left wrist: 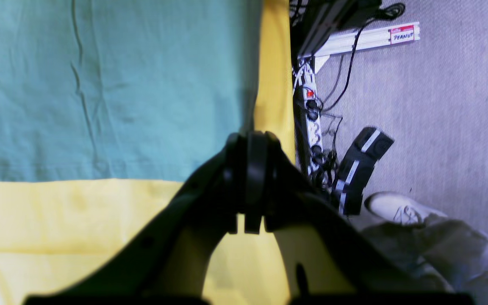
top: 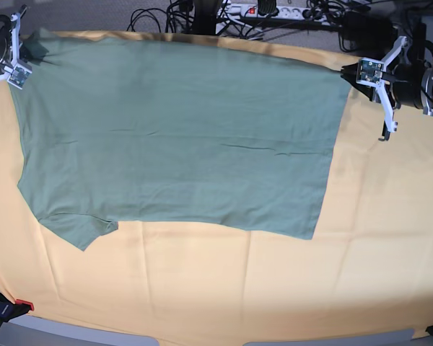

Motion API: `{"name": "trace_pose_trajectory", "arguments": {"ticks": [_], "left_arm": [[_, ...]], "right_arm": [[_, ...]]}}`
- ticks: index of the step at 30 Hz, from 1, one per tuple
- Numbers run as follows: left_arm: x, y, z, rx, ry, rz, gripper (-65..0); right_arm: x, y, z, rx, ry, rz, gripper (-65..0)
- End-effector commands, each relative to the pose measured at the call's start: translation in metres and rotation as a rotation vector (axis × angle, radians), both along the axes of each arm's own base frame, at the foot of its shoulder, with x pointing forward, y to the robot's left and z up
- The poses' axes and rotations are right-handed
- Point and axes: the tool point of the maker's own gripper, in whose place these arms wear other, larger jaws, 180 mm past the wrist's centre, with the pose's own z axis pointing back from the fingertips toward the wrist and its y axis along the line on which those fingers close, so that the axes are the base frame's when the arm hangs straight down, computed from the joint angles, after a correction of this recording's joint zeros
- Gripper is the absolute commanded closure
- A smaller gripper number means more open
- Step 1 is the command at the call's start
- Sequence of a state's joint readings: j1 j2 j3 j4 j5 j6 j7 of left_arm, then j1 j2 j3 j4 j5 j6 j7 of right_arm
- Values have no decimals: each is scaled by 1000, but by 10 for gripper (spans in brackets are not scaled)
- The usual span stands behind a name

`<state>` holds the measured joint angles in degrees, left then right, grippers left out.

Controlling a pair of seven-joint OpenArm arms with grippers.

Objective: Fold the T-shirt properly
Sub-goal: 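Drag the held shirt edge across the cloth with both grippers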

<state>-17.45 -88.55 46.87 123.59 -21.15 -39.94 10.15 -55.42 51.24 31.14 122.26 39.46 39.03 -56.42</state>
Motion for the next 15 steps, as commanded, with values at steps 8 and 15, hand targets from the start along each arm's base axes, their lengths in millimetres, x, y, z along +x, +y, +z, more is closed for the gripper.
{"name": "trace_pose_trajectory", "arguments": {"ticks": [8, 15], "left_arm": [[6, 2, 4, 2, -22, 0, 0], [50, 7, -27, -7, -118, 100, 0]], "right_arm": [[30, 14, 14, 92, -156, -30, 0], [44, 18, 18, 163, -242, -63, 0]]}}
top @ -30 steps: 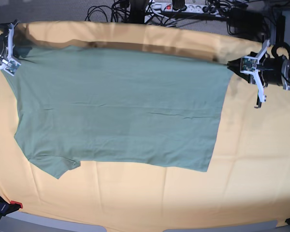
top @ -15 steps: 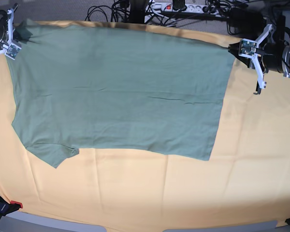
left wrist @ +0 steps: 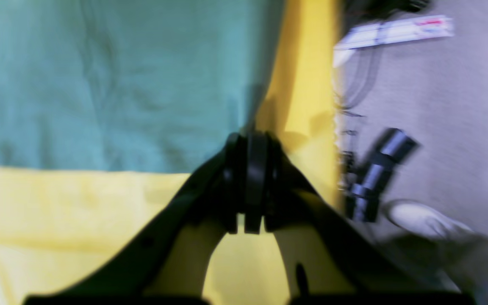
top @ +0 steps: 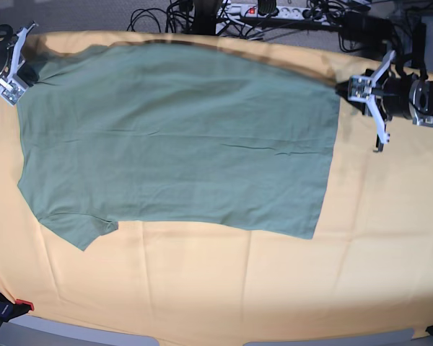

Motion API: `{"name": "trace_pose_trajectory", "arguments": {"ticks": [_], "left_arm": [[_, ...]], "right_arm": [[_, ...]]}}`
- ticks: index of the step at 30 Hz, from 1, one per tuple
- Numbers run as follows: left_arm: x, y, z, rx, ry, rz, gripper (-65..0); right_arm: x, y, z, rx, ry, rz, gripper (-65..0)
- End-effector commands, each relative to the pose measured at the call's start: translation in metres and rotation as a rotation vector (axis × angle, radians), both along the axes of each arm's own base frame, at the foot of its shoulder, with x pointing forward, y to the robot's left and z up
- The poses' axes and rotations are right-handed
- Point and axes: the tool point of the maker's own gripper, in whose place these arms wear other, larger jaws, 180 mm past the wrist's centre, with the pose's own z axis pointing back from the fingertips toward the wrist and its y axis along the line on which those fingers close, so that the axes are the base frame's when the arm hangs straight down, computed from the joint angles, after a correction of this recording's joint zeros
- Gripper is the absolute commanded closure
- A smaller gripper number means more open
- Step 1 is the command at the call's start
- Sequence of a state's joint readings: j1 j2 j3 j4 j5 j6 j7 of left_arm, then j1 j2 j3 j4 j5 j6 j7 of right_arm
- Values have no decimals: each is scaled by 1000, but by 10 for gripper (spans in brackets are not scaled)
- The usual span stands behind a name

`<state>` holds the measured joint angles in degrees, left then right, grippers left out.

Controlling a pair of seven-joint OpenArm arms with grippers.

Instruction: Fold the T-shirt properly

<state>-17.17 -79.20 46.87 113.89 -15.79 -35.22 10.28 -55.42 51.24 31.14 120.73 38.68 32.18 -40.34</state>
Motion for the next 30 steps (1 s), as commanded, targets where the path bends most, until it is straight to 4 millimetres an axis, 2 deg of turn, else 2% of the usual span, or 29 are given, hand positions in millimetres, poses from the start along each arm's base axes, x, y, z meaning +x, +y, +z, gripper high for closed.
{"name": "trace_pose_trajectory", "arguments": {"ticks": [1, 4, 6, 8, 12, 15, 20, 24, 30], "left_arm": [[12, 2, 5, -11, -33, 24, 0], [29, 1, -6, -33, -62, 78, 0], [38, 0, -12, -30, -85, 90, 0], [43, -2, -16, -36, -98, 95, 0], [44, -10, -19, -52, -105, 82, 0], [50, -9, -19, -37, -144, 81, 0], [72, -3, -8, -1, -252, 76, 0], [82, -2, 1, 0, -284, 76, 0], [81, -8, 4, -31, -281, 65, 0]], "right_arm": [[7, -3, 5, 1, -28, 3, 0], [12, -17, 2, -19, -45, -24, 0], [21, -29, 3, -44, -75, -71, 0], [31, -33, 8, -40, -113, -101, 0], [43, -30, 16, -26, -160, -94, 0], [45, -23, 15, 2, -175, -78, 0], [41, -21, 5, -21, -161, -57, 0], [41, -22, 4, -27, -164, -72, 0], [45, -21, 7, -15, -188, -78, 0]]}}
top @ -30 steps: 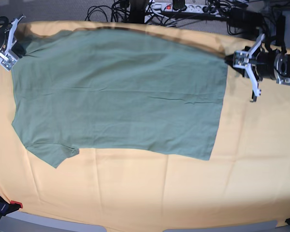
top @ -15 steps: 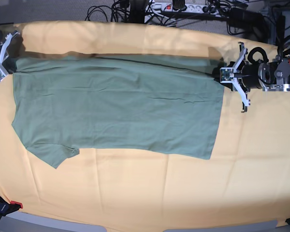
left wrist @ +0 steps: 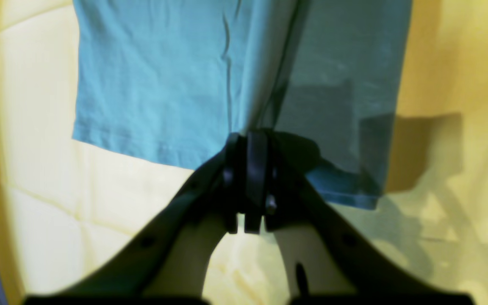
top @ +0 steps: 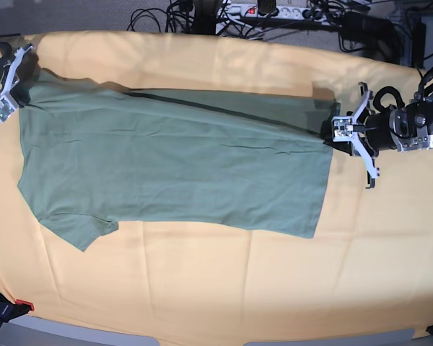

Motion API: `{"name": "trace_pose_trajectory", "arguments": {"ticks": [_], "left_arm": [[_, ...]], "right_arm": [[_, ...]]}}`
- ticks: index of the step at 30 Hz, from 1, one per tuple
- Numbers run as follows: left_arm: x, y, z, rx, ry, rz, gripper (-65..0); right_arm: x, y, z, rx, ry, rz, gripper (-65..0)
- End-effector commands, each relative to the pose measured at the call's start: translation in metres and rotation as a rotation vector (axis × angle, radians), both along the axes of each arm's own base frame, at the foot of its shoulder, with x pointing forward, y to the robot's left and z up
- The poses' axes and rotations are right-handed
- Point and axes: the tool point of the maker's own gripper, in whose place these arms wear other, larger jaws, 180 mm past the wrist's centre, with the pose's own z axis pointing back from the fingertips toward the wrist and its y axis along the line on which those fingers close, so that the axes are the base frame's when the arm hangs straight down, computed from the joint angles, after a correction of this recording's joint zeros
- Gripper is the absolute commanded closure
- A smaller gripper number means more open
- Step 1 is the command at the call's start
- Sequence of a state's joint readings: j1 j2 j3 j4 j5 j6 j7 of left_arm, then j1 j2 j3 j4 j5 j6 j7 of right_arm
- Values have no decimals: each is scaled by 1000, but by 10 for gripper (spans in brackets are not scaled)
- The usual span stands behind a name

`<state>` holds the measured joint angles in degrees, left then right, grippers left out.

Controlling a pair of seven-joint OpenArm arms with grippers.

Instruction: Fold the T-shirt properly

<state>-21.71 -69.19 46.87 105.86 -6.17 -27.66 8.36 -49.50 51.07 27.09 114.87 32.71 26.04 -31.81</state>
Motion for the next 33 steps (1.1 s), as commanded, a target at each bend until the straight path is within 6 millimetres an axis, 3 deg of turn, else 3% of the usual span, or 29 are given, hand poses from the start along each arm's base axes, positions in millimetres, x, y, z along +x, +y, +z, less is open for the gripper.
{"name": "trace_pose_trajectory", "arguments": {"ticks": [1, 6, 8, 9, 12, 14, 17, 20, 25, 28, 33], "left_arm": [[8, 3, 12, -9, -34, 6, 0], [10, 4, 13, -7, -46, 11, 0], [19, 5, 18, -15, -94, 39, 0], [24, 6, 21, -23, -124, 58, -31], [35, 7, 28, -41, -179, 99, -231], [36, 9, 28, -35, -183, 106, -315], [36, 9, 28, -33, -182, 107, -319], [34, 10, 27, -28, -174, 103, -319], [3, 14, 10, 37, -16, -2, -311], [-15, 15, 2, 68, 73, -62, -312], [-15, 15, 2, 66, 72, -63, -312]], "right_arm": [[9, 1, 9, -1, -42, 18, 0], [14, 5, 14, 18, -73, 29, 0], [20, 5, 18, 20, -98, 21, 0], [24, 4, 21, 22, -116, 11, -20], [37, -1, 30, 18, -172, -29, -258], [43, -7, 34, -13, -191, -48, -360], [48, -12, 38, -31, -198, -68, -369], [43, -4, 33, -24, -163, -7, -368], [6, 13, 7, -35, 58, 183, -357], [0, 5, 2, -76, 83, 171, -357], [1, -11, -5, -76, 71, 102, -357]]}}
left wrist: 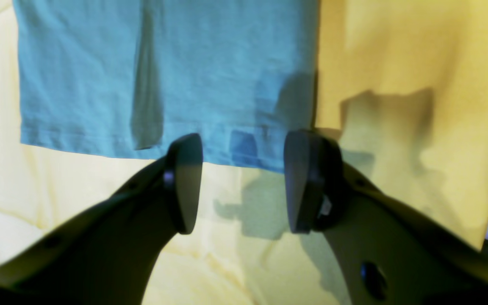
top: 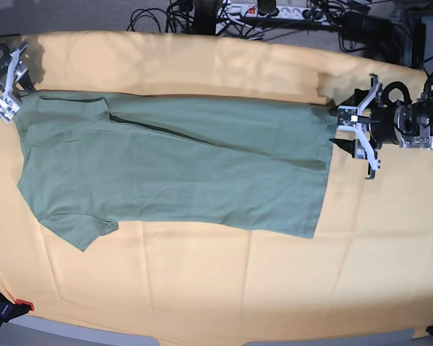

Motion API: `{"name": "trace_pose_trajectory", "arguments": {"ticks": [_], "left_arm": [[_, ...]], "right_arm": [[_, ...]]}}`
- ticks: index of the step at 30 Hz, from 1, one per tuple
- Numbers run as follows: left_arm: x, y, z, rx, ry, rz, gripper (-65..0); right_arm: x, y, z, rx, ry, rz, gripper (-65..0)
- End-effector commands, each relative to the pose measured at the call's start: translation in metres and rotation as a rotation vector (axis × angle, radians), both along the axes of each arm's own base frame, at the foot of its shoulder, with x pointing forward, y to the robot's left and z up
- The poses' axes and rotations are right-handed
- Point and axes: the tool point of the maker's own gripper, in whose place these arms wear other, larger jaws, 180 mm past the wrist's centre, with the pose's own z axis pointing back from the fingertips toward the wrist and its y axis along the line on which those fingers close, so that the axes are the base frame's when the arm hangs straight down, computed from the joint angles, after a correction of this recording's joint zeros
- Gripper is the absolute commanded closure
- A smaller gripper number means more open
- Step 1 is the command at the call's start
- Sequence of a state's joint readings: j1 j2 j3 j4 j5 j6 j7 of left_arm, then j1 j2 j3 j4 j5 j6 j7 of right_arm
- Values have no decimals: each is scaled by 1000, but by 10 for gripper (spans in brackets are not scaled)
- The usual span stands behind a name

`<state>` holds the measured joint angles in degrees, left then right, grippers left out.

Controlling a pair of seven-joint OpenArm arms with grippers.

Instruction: Fold the T-shirt properly

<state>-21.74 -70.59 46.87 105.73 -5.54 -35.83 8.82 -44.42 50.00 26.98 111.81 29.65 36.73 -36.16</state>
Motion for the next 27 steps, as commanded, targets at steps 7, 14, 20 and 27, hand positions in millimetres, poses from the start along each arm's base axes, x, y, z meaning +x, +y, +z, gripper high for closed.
{"name": "trace_pose_trajectory", "arguments": {"ticks": [7, 14, 20, 27], "left_arm": [[8, 1, 12, -16, -35, 6, -312], [9, -1, 13, -26, -38, 10, -312], [9, -1, 13, -26, -37, 10, -312], [9, -1, 13, -30, -37, 8, -312]], "right_arm": [[-7, -16, -18, 21, 38, -30, -357], [-1, -18, -34, -108, -20, 26, -357], [11, -17, -36, -170, -69, 36, -357], [17, -14, -36, -164, -83, 48, -313]]}}
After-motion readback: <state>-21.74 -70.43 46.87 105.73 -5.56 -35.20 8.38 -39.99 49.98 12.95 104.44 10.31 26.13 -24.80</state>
